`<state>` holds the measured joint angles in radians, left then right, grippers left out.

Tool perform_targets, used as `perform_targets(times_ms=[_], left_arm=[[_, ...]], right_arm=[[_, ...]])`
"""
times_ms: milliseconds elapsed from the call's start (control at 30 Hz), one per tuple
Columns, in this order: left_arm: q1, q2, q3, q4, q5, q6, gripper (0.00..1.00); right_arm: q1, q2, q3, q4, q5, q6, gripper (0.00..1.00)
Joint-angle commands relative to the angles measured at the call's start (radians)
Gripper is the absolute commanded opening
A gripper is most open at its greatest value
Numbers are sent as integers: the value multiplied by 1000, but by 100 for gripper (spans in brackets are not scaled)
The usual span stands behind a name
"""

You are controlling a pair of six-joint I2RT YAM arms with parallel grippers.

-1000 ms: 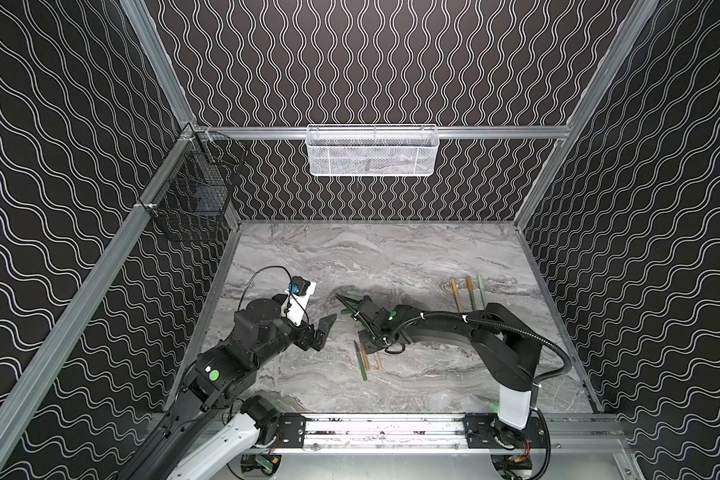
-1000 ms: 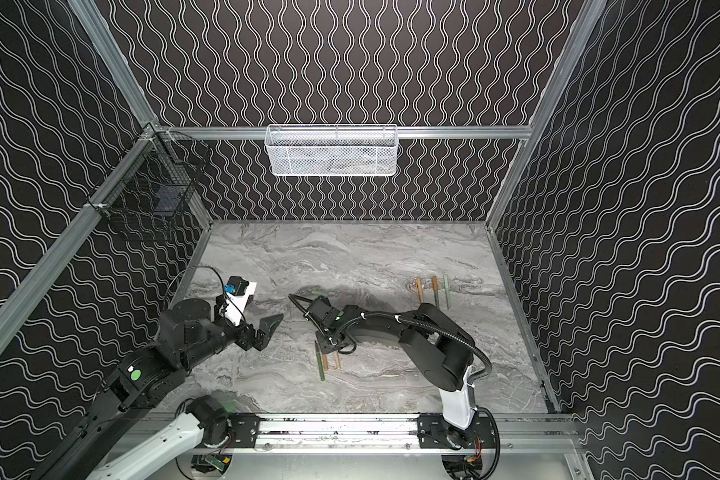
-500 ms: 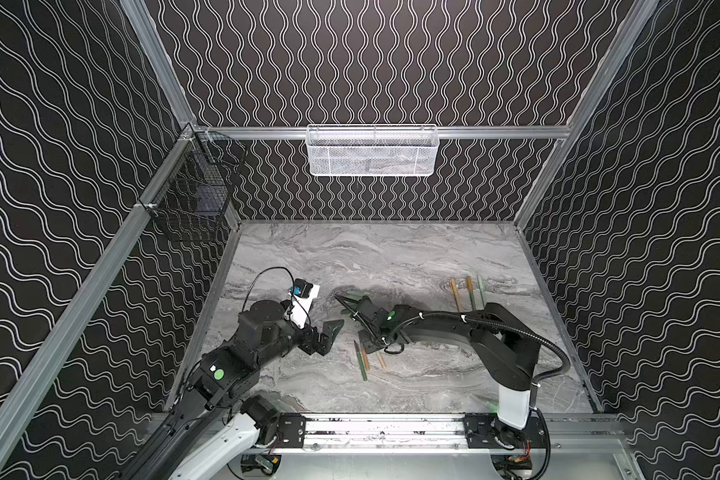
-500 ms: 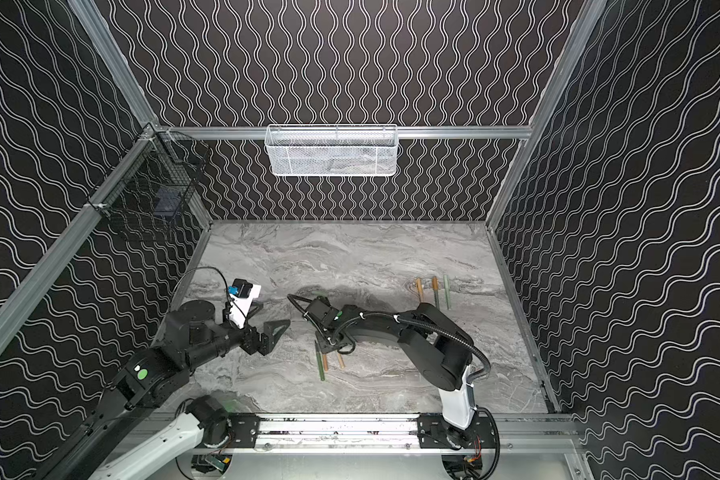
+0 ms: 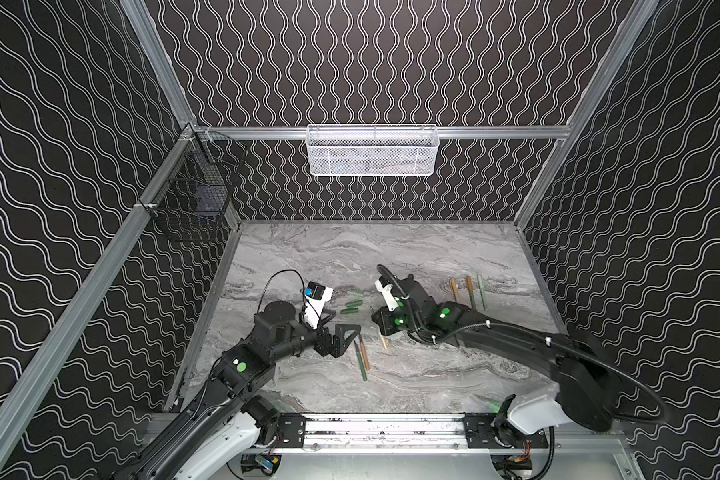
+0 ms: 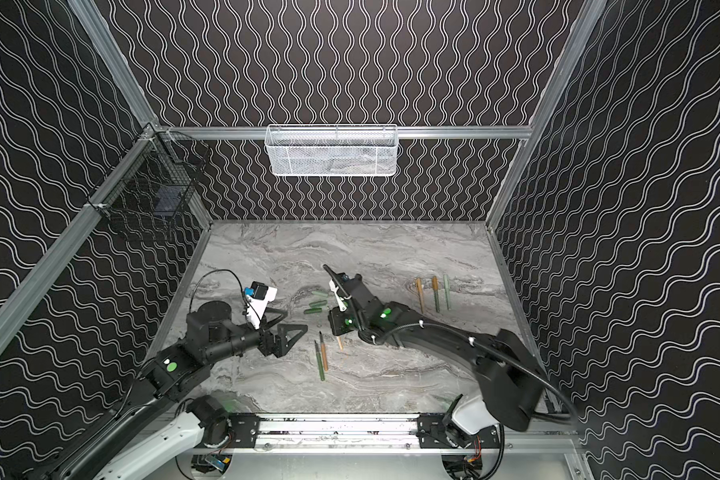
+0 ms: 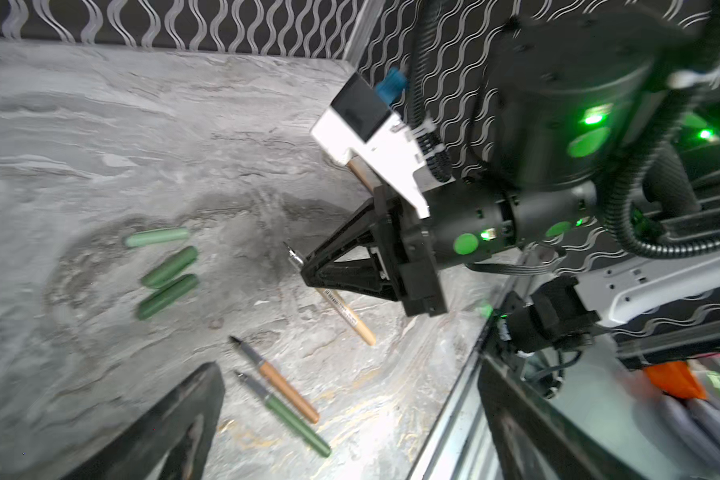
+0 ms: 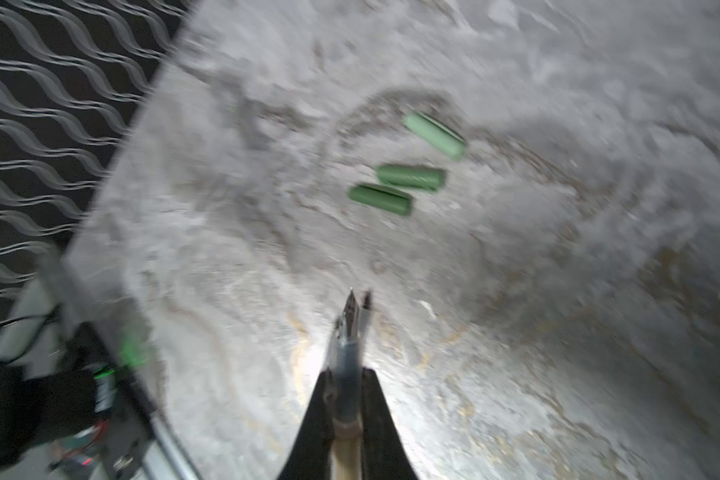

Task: Insert the pens into the pen caps
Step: 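Move the right gripper to the uncapped pens and grasp a tan clear-barrel pen, then raise the pen tip-up toward the left gripper while the left gripper closes on it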

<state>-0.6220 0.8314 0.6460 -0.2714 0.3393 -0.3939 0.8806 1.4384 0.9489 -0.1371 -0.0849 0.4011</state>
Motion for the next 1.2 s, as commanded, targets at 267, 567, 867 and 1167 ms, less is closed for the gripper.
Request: perform_targets(times_ms=[267, 567, 867, 1167], left_arm=[[-1, 37, -53, 282, 207, -68, 98], [-1, 66, -99, 483, 363, -114, 87], [-10, 90, -117, 594, 432, -151, 61], [-15, 89, -118, 626, 438, -152, 50]], right_arm=[[-34, -225, -143, 503, -315, -41, 10], [-55, -265, -199, 782, -520, 89, 10], [-54, -240, -252, 1036, -628, 201, 10], [-52, -232, -245, 1050, -654, 209, 11]])
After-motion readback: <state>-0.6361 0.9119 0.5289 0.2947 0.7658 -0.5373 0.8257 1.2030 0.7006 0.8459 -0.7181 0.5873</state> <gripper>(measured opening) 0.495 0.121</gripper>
